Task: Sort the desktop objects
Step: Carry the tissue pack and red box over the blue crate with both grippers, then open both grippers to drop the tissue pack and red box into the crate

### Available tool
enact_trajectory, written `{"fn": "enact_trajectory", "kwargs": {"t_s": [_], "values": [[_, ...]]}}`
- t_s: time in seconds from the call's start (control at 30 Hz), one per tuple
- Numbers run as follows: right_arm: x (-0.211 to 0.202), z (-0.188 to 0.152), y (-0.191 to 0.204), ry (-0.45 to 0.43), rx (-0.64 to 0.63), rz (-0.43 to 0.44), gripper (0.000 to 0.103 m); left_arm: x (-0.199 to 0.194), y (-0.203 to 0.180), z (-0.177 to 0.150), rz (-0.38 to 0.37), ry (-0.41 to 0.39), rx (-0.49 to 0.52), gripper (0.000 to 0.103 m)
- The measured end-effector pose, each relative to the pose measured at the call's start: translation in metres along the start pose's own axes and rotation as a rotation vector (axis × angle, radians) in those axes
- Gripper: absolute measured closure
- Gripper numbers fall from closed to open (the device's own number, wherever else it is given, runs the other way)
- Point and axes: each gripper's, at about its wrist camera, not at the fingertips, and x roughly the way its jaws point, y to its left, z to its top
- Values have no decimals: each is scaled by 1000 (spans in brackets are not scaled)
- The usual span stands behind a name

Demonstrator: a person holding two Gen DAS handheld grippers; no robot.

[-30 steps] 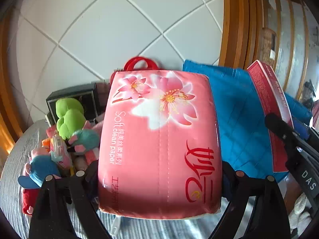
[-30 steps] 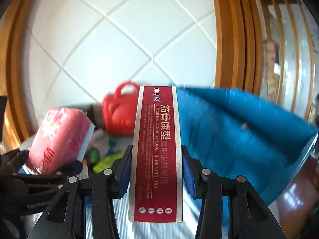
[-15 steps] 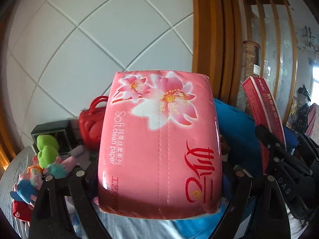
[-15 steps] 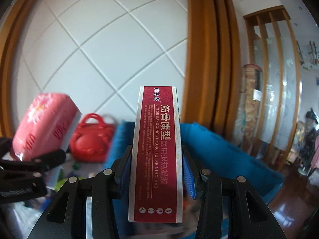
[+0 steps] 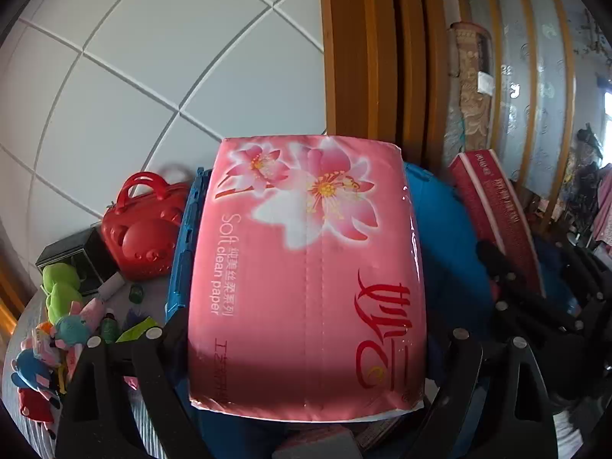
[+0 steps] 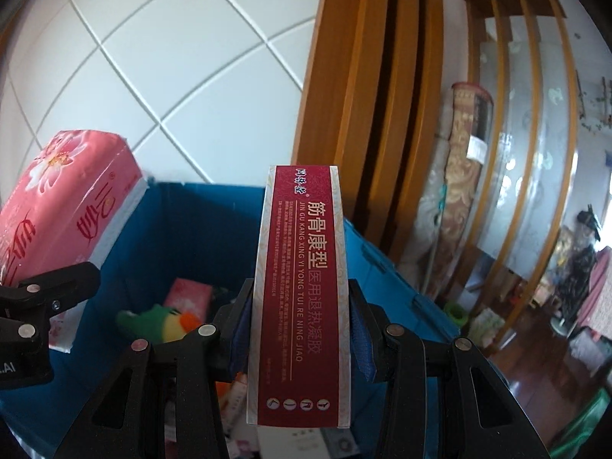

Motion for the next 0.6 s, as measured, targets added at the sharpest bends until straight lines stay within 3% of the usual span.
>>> {"fn": "enact_trajectory", "kwargs": {"t_s": [0.07,0.13,0.4,0.6], "values": [[10,3,-9,12,14,8,59,10,-1,2,-40,54,-17,13],[19,5,-16,34,39,29,59,13,-4,0,-31,72,-12,13],[21,-1,-15,57,42,27,59,12,-12,-4,-13,80,14,12],[24,-1,-17,64,49,11,59,17,-7,-4,-30,112,-25,11]]}}
